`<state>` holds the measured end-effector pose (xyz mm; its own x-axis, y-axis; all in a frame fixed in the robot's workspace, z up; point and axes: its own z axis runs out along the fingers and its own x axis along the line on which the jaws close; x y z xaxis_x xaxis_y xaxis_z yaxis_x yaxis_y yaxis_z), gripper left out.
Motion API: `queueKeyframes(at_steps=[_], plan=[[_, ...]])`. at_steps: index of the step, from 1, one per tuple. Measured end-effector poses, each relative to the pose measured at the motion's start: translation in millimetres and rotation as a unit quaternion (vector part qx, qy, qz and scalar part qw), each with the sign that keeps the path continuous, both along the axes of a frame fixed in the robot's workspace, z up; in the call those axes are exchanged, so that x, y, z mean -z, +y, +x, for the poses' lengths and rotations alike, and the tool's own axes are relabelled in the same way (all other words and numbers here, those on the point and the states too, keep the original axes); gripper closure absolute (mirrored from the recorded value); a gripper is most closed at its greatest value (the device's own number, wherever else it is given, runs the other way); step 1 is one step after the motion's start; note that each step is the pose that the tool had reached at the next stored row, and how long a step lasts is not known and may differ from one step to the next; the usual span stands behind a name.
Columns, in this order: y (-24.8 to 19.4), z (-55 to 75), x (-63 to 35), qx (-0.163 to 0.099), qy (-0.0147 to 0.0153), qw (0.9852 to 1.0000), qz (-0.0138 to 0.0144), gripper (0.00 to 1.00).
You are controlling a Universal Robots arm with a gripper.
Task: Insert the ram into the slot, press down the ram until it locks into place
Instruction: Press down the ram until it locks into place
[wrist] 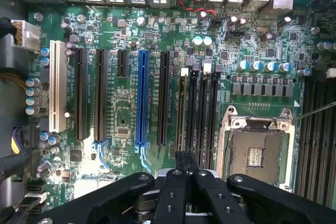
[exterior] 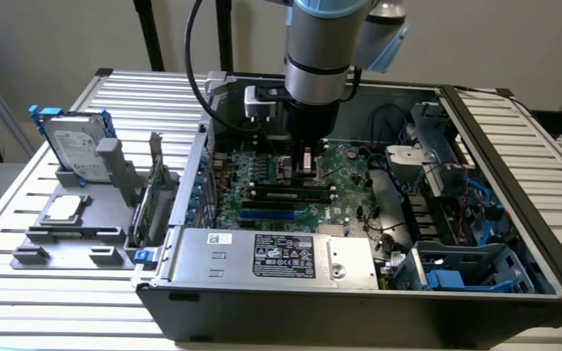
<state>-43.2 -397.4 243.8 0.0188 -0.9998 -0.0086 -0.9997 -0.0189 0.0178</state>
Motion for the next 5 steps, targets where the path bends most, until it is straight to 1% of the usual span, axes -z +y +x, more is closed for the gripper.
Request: queueKeyframes(at_steps=[1,3,5], plan=[[0.0,0.0,0.0,0.0,0.0,1.0,0.0002,0.9],[0.0,0.0,-0.1,0.0,0.0,1.0,0.0024,0.9],[0.0,0.0,-0.1,0.0,0.0,1.0,0.0027,0.9]])
